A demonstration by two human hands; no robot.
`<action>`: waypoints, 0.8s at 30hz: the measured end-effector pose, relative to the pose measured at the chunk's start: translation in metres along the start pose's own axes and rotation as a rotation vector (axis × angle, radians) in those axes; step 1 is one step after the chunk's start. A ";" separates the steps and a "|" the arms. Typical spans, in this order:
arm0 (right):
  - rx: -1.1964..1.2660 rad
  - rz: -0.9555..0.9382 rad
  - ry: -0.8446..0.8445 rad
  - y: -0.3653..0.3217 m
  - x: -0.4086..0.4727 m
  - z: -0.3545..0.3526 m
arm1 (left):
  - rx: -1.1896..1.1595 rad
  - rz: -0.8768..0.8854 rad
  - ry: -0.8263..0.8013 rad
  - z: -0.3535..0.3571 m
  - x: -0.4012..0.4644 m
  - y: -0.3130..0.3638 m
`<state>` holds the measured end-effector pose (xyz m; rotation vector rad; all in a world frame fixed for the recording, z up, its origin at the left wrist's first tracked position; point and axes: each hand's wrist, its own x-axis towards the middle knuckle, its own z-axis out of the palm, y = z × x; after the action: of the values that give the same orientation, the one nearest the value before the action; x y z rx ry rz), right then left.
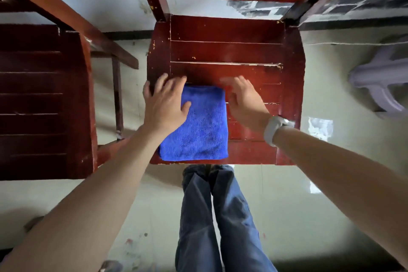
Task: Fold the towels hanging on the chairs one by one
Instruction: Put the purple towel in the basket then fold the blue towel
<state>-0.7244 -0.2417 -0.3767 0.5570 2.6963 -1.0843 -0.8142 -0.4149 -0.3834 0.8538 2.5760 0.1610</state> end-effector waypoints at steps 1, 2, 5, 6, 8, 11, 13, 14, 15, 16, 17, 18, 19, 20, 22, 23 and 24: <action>0.011 0.057 -0.068 -0.001 0.013 -0.003 | 0.028 -0.021 -0.055 -0.003 0.006 -0.003; 0.017 0.082 -0.113 -0.001 0.021 -0.005 | 0.058 -0.034 -0.086 -0.005 0.011 -0.007; 0.036 0.016 -0.049 -0.010 0.020 -0.004 | 0.102 -0.077 -0.102 -0.018 0.014 -0.024; 0.065 -0.006 -0.043 -0.015 0.013 -0.003 | 0.085 -0.086 -0.108 -0.023 0.013 -0.028; 0.193 0.039 -0.112 -0.025 -0.002 0.002 | -0.101 -0.133 -0.144 -0.038 0.011 -0.031; 0.597 0.353 -0.226 -0.033 -0.024 0.003 | -0.534 -0.268 -0.302 -0.065 0.007 -0.011; 0.921 0.551 -0.188 -0.027 -0.036 -0.005 | -0.742 -0.317 -0.345 -0.074 0.001 0.013; 1.052 0.633 -0.163 -0.022 -0.041 -0.012 | -0.823 -0.354 -0.338 -0.076 -0.001 0.028; 1.153 0.698 -0.149 -0.014 -0.046 -0.020 | -0.917 -0.401 -0.326 -0.074 -0.003 0.045; 1.224 0.751 -0.138 -0.005 -0.051 -0.029 | -1.040 -0.456 -0.332 -0.071 -0.003 0.063; 1.265 0.790 -0.130 0.005 -0.057 -0.037 | -1.198 -0.514 -0.375 -0.067 -0.001 0.084; 1.298 0.820 -0.120 0.016 -0.062 -0.046 | -1.381 -0.561 -0.458 -0.064 0.000 0.107; 1.332 0.842 -0.108 0.026 -0.067 -0.055 | -1.540 -0.578 -0.555 -0.062 0.002 0.129; 1.374 0.862 -0.092 0.036 -0.071 -0.063 | -1.632 -0.571 -0.632 -0.059 0.003 0.147; 1.402 0.936 -0.036 0.057 -0.075 -0.074 | -1.584 -0.496 -0.675 -0.046 0.006 0.172; 1.367 0.983 -0.021 0.067 -0.077 -0.077 | -1.457 -0.431 -0.604 -0.038 0.006 0.176; 1.303 1.027 -0.016 0.077 -0.077 -0.079 | -1.274 -0.351 -0.484 -0.029 0.006 0.176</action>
<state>-0.6245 -0.1564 -0.3453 1.7210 0.9179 -2.1308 -0.7345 -0.2692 -0.3178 -0.0598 1.5952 1.1447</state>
